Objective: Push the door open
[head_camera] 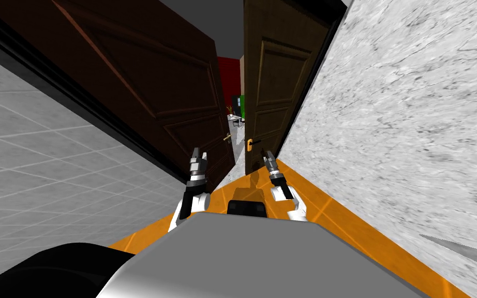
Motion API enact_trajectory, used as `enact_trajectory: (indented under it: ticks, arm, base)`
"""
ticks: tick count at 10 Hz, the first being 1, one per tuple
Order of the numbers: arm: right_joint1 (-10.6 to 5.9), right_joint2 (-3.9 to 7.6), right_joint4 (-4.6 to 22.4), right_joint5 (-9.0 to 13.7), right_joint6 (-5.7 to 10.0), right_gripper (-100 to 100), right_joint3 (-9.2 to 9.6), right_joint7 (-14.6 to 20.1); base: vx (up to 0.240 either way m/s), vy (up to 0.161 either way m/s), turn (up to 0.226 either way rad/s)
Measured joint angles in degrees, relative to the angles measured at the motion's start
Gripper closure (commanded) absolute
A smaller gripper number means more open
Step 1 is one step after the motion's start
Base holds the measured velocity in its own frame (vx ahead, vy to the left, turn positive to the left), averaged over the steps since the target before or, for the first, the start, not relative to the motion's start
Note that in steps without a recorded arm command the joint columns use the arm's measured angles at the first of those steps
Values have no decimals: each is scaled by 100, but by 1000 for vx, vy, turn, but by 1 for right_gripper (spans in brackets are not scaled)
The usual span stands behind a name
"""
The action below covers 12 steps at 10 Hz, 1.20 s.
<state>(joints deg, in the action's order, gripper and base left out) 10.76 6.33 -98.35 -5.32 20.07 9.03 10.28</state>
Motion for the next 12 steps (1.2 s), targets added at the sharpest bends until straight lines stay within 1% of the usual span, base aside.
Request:
enact_trajectory:
  ticks: [2, 3, 4, 7, 8, 10, 12]
  arm:
    - [-138, 35, 246, 19, -24, -100, 66, 23]
    - [-203, 26, 358, 19, -52, -100, 109, 24]
    - [-230, 40, 422, 23, -85, -100, 157, 29]
    - [-400, 47, 772, 34, -110, -100, 268, 40]
    - [-451, 74, 879, 44, -147, -100, 329, 55]
    - [-642, 70, 1229, 56, -176, -100, 422, 67]
    - [-755, 137, 1466, 82, -226, -100, 531, 110]
  base:
    - [98, -108, 77]
    - [86, -103, 63]
    - [86, -98, 108]
    - [69, -105, 100]
    - [104, -135, 113]
    - [139, -149, 119]
    - [129, -149, 106]
